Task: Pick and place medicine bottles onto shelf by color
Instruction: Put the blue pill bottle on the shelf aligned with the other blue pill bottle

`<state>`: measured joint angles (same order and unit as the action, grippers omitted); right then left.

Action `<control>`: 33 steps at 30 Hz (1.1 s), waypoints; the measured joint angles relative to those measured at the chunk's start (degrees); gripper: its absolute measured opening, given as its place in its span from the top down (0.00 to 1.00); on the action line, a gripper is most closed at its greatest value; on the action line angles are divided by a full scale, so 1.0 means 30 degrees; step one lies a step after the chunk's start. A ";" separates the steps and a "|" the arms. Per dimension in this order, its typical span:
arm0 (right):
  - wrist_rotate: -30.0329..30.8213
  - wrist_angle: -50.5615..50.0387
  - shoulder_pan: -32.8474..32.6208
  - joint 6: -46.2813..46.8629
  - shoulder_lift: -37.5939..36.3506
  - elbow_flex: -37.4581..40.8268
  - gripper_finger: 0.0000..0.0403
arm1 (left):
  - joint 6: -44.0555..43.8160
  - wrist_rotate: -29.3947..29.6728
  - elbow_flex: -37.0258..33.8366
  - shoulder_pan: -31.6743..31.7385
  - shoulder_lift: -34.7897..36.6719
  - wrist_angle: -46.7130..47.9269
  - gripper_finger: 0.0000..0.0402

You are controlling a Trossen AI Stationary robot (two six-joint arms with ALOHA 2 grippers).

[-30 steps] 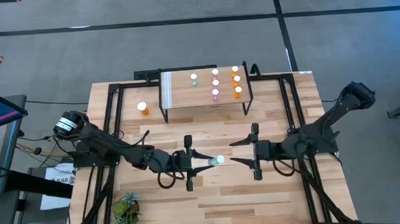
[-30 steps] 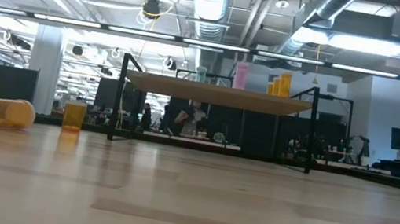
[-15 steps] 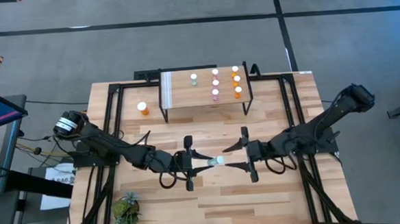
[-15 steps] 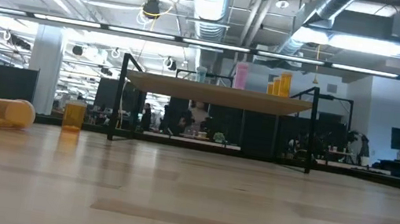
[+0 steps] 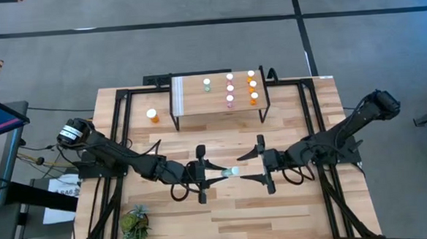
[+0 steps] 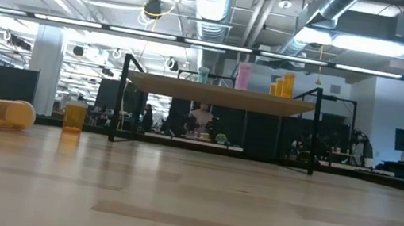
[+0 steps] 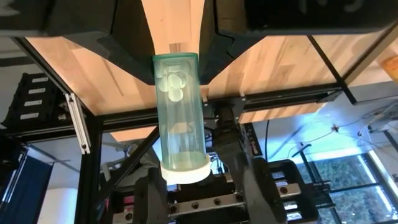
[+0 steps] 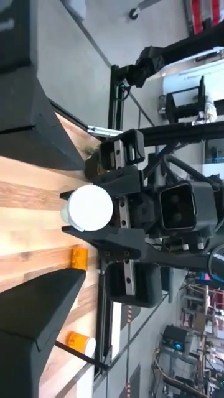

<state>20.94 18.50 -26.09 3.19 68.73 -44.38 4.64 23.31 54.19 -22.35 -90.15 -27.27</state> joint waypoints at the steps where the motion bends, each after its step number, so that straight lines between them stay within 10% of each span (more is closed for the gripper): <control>1: -0.0003 0.0007 0.0000 0.0064 0.0000 0.0000 0.27 | -0.0053 0.0000 0.0000 0.0018 0.0000 0.0000 0.76; 33: 0.0023 -0.2629 0.0583 0.1219 0.0000 -0.0937 0.22 | -0.0765 0.0000 0.0000 0.0342 0.0000 0.0890 0.76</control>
<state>21.01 10.62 -24.34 6.85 68.73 -47.19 2.35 23.31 54.19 -21.32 -90.15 -24.60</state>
